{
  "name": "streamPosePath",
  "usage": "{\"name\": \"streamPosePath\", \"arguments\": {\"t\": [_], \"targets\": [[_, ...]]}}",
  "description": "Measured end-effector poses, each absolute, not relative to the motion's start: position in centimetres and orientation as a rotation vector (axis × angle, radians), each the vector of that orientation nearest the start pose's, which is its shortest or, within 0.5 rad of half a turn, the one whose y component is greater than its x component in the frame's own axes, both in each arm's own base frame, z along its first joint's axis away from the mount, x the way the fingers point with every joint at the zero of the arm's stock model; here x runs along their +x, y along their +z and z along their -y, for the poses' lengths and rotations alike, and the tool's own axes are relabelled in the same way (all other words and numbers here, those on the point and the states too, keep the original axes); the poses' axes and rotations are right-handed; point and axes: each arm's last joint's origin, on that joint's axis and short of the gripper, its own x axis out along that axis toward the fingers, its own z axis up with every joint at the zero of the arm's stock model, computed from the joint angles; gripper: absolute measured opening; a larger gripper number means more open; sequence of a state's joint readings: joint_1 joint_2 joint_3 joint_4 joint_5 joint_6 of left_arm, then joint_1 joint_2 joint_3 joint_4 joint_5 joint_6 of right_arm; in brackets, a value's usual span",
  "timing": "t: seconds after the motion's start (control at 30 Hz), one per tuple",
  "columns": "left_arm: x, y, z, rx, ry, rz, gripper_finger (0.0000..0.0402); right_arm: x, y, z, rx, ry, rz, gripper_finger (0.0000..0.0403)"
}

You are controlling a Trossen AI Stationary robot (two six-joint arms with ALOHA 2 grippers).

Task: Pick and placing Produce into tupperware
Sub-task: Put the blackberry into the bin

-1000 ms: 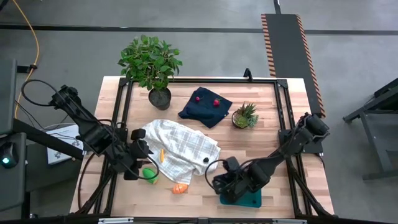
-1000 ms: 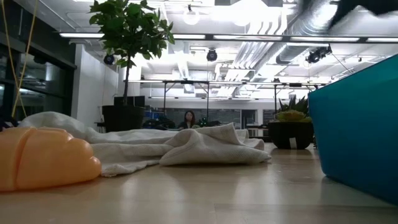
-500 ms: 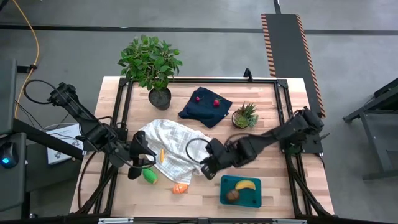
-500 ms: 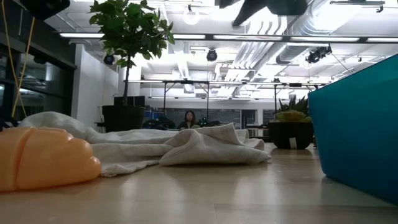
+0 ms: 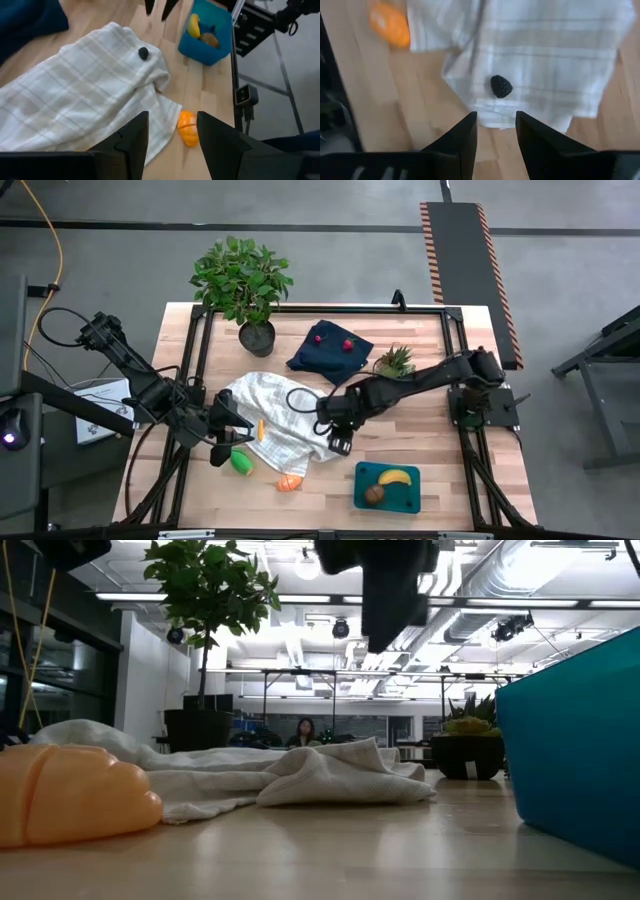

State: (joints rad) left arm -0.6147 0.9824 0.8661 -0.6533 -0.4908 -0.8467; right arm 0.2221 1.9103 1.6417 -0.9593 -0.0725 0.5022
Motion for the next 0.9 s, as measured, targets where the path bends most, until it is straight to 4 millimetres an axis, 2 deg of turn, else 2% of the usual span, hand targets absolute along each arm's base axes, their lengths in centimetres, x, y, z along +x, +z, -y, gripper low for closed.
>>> {"name": "streamPosePath", "arguments": {"t": [0.2, 0.4, 0.6, 0.9], "targets": [[16.4, 29.0, 9.9, -0.469, 0.189, -0.626, 0.0156, 38.8, 23.3, -9.7, 0.11, 0.112, -1.308, 0.0126], [16.4, 29.0, 9.9, -0.505, 0.213, -0.616, 0.0156, 39.3, 22.8, -10.0, -0.048, 0.205, -1.268, 0.0126], [16.4, 29.0, 9.8, -0.518, 0.243, -0.605, 0.0156, 39.8, 22.5, -9.6, -0.092, 0.225, -1.248, 0.0126], [16.4, 29.0, 9.8, -0.521, 0.243, -0.604, 0.0156, 40.6, 20.9, -9.7, -0.107, 0.253, -1.256, 0.0126]]}}
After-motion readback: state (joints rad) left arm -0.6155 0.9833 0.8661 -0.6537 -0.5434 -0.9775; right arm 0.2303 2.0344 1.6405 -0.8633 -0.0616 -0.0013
